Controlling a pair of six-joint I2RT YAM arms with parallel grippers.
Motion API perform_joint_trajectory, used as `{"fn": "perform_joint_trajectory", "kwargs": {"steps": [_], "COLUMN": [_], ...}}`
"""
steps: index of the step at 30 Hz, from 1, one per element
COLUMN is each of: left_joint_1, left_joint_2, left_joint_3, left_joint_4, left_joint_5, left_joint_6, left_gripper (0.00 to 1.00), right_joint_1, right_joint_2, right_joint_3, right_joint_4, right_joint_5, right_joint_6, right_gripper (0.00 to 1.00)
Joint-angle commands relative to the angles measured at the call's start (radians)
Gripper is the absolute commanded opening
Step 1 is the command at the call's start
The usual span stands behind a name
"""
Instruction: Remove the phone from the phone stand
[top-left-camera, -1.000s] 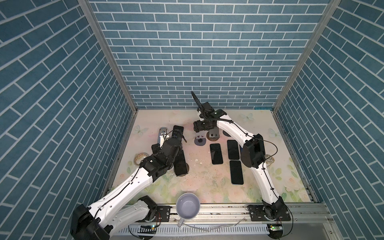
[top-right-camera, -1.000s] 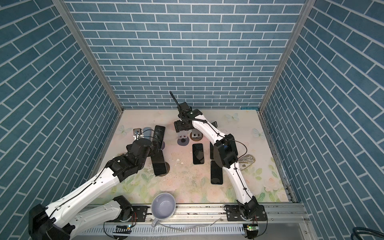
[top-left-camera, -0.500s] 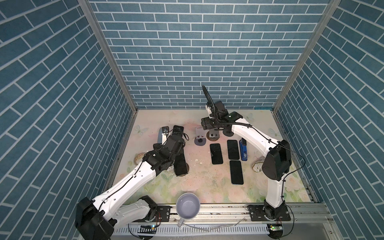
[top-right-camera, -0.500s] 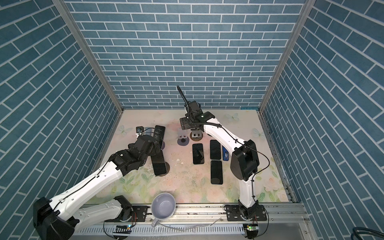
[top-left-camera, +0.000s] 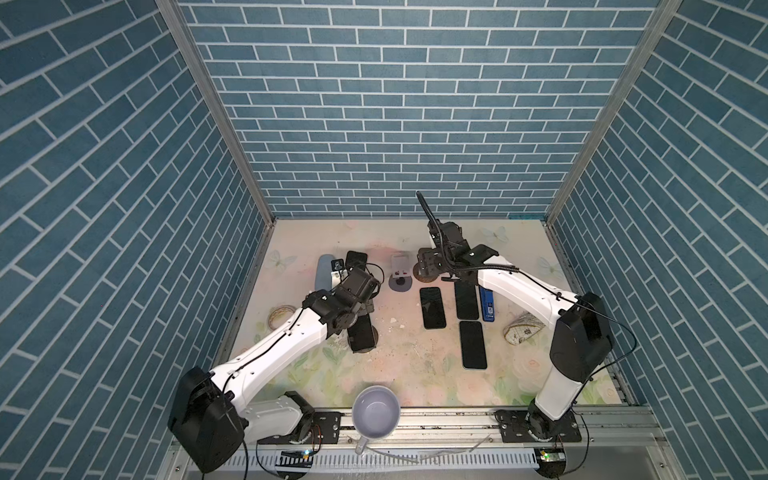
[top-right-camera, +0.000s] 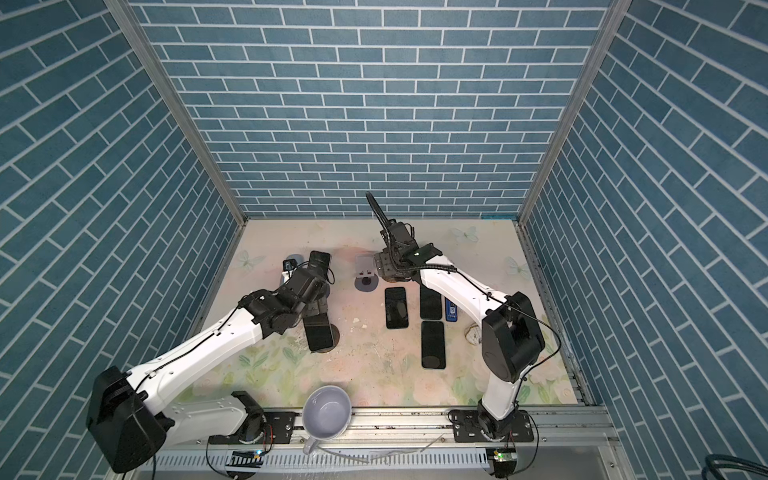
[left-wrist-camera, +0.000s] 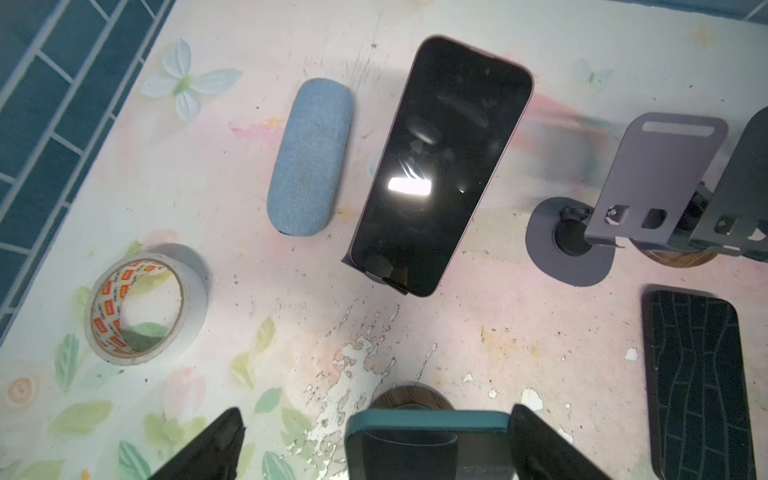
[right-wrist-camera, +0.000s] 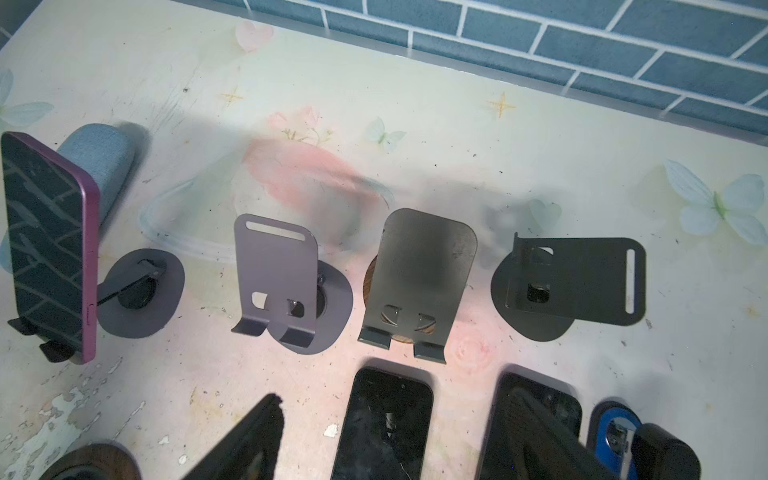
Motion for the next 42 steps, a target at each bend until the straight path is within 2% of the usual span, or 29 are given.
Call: {"fn": "perform_joint_trajectory", "kwargs": {"steps": [1,24,29,42], "left_joint_1": [0.005,0.003,0.003,0.002], "left_joint_2": [0.015,0.069,0.085,0.105], "left_joint_3": [0.012,0.012,0.015,0.009], "left_joint_4": [-0.014,0.033,0.032,0.047], "left_joint_5": [0.039,0.087,0.089,0.095], "left_joint_6": [-0.035,-0.058,-0.062,-0.068], "left_gripper": [1.0,0.97,0.93,0.72], "right_joint_1": [-0.007,-0.021,-0.025,-0.031], "right_joint_2": [-0.039,-0.065,-0.067,-0.063], "right_joint_3": [-0.043,-0.132,-0.147,-0.166], "right_joint_4": [0.039,0.068,0.074,0.079], "right_joint_5": [0.025,0.02,0.018,0.011], "right_joint_6": [-0.027,-0.02,-0.014,-0.002], "right_gripper": [0.86,0.86,0.86,0.87]}}
